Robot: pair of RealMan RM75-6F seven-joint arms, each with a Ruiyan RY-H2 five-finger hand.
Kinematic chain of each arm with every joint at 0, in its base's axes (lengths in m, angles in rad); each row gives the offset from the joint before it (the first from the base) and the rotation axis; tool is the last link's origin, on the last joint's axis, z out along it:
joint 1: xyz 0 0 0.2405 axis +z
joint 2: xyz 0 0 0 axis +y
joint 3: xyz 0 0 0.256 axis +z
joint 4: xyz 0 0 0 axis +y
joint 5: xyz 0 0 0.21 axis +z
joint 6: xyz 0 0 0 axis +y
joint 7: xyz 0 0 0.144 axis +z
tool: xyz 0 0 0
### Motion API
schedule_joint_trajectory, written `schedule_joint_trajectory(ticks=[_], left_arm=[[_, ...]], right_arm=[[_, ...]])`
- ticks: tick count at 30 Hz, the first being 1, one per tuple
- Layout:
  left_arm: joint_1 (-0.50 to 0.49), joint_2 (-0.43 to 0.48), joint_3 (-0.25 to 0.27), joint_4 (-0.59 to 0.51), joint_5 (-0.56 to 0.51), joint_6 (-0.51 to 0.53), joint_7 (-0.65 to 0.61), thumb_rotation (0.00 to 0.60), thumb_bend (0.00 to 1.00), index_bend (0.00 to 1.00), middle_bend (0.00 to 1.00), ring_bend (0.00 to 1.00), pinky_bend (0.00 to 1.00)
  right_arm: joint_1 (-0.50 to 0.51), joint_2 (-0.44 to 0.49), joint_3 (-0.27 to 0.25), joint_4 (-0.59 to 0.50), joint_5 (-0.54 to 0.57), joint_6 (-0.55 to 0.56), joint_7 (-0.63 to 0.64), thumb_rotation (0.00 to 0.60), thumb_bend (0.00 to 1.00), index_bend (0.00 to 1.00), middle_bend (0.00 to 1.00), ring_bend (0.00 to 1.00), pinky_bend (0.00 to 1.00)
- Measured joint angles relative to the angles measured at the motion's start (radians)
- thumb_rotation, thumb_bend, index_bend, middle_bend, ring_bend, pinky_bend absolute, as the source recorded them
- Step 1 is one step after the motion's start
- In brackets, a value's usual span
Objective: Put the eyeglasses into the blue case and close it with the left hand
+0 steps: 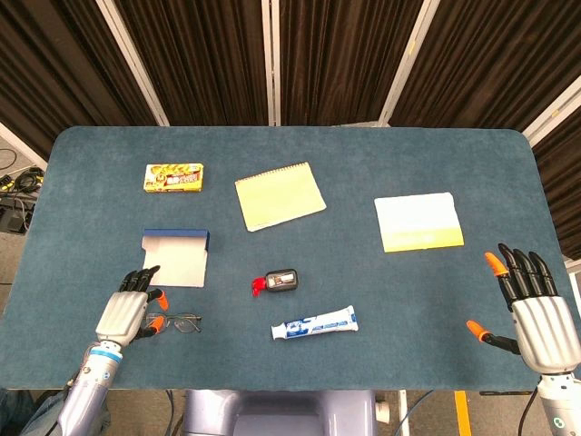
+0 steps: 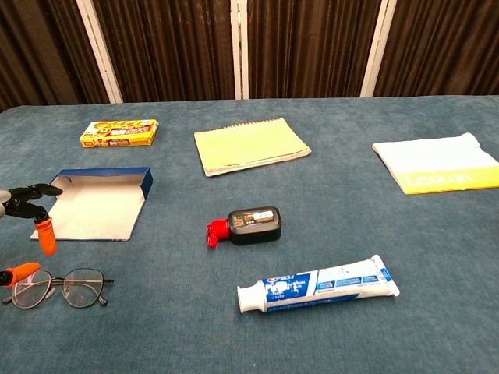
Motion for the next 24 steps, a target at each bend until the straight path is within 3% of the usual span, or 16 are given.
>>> schedule_joint_trajectory(ticks=[13,24], left_arm=[[-0.023,-0.063,0.019,0.078,-0.019,-0.025,-0.011,0.6,0.4,0.5,0.0,0.0,0.0],[-0.035,-0.083,0.023,0.079,-0.034,-0.019,0.027,0.6,0.41,0.5,0.0,0.0,0.0]], right_arm=[[0.003,0.004,0.001,0.001,0.01,-0.01,0.006,0.6,0.0,0.0,0.0,0.0,0.0],[0.006,0.008,0.003,0.003,0.017,-0.015,0.018,0.6,0.0,0.0,0.0,0.0,0.0]])
